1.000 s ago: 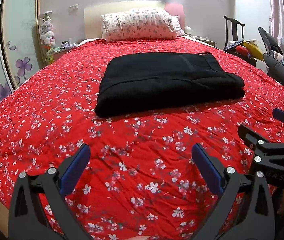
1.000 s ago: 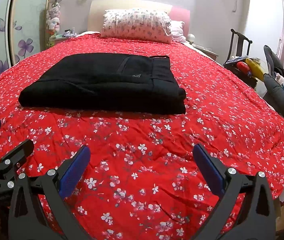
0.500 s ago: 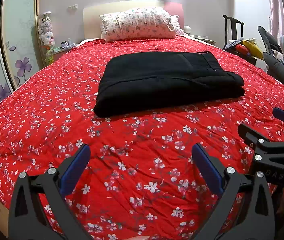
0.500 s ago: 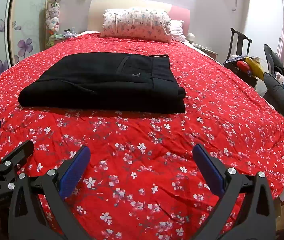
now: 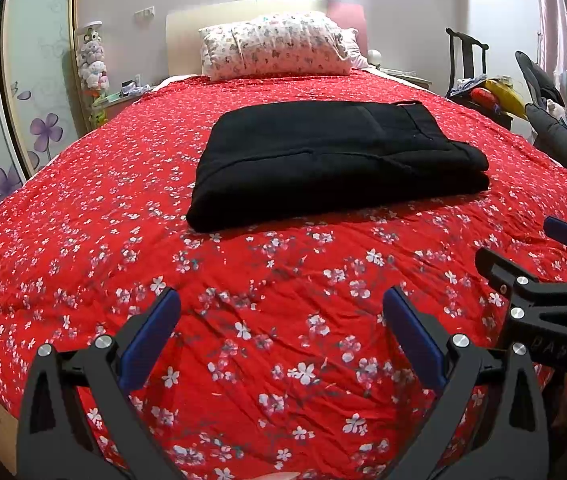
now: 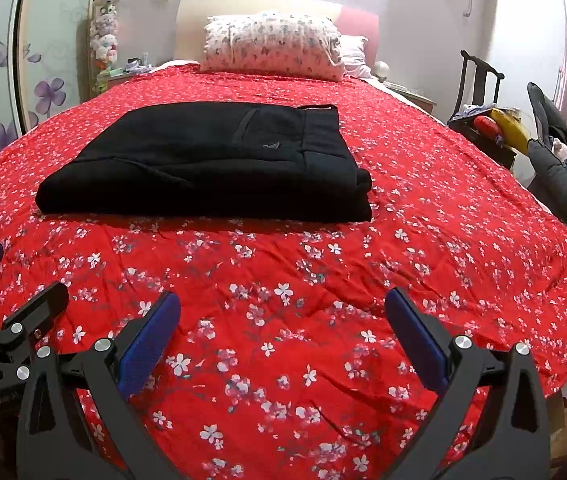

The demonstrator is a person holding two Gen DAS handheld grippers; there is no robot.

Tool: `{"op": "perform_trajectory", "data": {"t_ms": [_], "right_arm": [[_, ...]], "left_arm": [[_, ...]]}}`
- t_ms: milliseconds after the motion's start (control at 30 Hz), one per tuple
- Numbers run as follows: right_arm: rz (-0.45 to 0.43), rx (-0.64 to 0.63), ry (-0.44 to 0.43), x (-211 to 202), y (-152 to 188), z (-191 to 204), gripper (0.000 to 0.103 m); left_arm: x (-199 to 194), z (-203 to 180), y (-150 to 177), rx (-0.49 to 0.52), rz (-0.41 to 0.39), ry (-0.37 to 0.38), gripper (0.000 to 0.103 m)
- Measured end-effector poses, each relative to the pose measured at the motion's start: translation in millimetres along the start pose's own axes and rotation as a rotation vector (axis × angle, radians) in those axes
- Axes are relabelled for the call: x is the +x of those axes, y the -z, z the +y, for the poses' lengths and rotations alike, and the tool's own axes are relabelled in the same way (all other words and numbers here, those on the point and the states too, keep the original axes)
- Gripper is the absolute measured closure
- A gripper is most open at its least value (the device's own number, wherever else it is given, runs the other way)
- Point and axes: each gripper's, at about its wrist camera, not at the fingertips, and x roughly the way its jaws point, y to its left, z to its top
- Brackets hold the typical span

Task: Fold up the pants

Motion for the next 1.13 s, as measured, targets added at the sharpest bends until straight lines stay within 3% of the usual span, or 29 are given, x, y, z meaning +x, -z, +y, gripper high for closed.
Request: {"op": "perform_trajectory", "data": {"t_ms": [1133], "right_arm": [[0.019, -0.004, -0.018, 6, -3, -7, 0.001]], "left_arm": [[0, 10, 5, -0.01, 0.005, 0.0, 0.002]]}}
